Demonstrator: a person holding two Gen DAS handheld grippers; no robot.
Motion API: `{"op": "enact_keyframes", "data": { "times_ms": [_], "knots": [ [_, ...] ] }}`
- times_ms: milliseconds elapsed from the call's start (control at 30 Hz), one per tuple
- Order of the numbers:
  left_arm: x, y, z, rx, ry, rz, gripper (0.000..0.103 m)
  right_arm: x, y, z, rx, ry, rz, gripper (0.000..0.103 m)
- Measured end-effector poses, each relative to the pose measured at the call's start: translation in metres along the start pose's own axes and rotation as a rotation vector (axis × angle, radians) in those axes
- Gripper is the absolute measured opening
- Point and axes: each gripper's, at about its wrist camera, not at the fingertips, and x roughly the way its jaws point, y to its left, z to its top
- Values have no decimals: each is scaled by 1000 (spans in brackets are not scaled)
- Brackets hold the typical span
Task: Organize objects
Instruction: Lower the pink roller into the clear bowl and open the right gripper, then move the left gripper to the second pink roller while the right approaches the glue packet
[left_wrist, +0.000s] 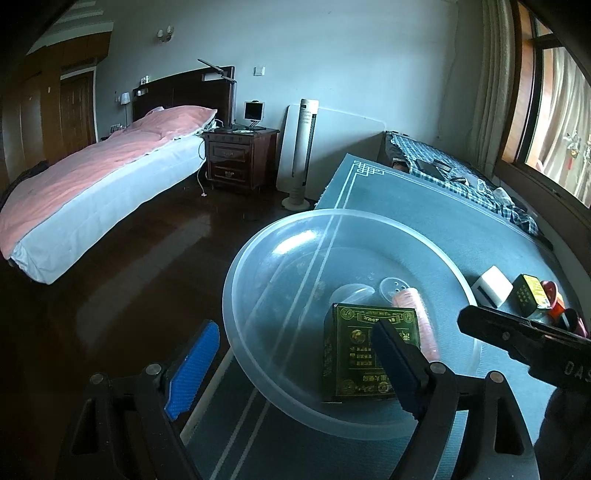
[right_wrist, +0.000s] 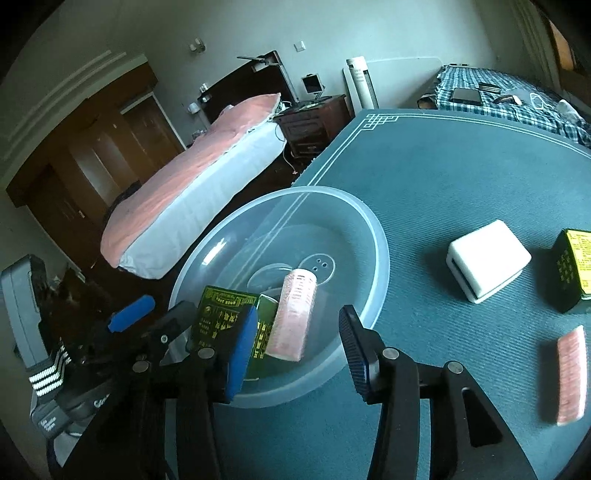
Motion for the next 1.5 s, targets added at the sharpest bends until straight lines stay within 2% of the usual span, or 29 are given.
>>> {"op": "enact_keyframes", "data": {
  "times_ms": [533, 833, 1267, 1500],
  "knots": [
    [-9, -19, -1, 46, -3, -10, 88, -36, -14, -25, 30, -45, -50, 48],
    [-13, -40, -2, 91, 0, -30, 90, -62, -46, -45, 118, -75, -116, 48],
    [-16, -94, -6, 186, 23, -84, 90, -105, -102, -64, 236, -151, -218, 48],
    [-12, -125, -10, 231, 47, -109, 90, -117, -131, -76, 293, -166, -245, 48]
  ]
}}
